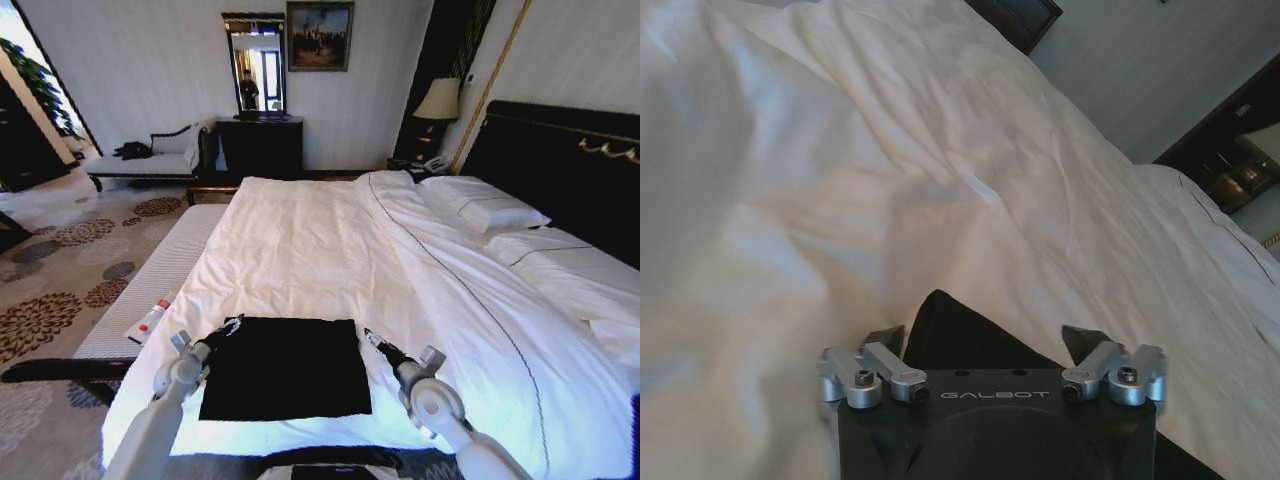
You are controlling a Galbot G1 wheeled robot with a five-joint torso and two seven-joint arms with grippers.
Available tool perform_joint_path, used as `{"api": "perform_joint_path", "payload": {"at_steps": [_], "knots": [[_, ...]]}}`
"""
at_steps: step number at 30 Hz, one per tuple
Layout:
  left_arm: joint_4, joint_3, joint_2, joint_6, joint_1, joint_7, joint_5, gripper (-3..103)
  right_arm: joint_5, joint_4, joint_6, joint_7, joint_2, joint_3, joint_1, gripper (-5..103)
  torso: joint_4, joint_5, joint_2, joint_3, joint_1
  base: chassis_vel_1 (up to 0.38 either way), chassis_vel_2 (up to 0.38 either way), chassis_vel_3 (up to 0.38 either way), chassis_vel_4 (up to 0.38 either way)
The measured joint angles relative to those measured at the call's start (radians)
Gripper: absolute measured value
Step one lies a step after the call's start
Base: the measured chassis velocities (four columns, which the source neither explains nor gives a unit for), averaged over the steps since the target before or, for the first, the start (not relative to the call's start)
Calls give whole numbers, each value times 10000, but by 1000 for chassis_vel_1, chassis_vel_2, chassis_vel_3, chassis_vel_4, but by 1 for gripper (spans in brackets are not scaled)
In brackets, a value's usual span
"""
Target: Fold the clothes on the bed.
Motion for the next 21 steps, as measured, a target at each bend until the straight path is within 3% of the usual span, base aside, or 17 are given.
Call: {"api": "perform_joint_path", "payload": {"at_steps": [7, 9, 12, 13, 16, 17, 21], "knots": [[18, -151, 56, -35, 58, 0, -9, 56, -136, -21, 33, 1, 27, 49, -84, 100, 1, -1, 0, 0, -1, 0, 0, 0, 0], [17, -165, 50, -35, 68, -2, -9, 56, -142, -28, 35, 4, 34, 51, -83, 100, 1, 0, 0, 0, -1, 0, 0, 0, 0], [13, -177, 27, -28, 120, -37, 0, 40, -161, -28, 40, 11, 43, 61, -96, 100, 1, -1, 0, 0, 0, 0, 0, 0, 0], [13, -177, 27, -28, 120, -37, 0, 40, -161, -28, 40, 11, 43, 61, -96, 100, 1, -1, 0, 0, 0, 0, 0, 0, 0], [13, -180, 17, 12, 188, -61, 73, 24, -197, 3, 42, 17, 44, 87, -143, 100, 1, -1, 0, 0, -1, 0, 0, 0, 0], [13, -180, 17, 12, 188, -61, 73, 24, -197, 3, 42, 17, 44, 87, -143, 100, 1, -1, 0, 0, -1, 0, 0, 0, 0], [34, -186, -32, 24, 191, -91, 125, 7, -216, 44, 46, 29, 27, 132, -187, 100, 1, -1, 0, 0, 0, 0, 0, 0, 0]]}}
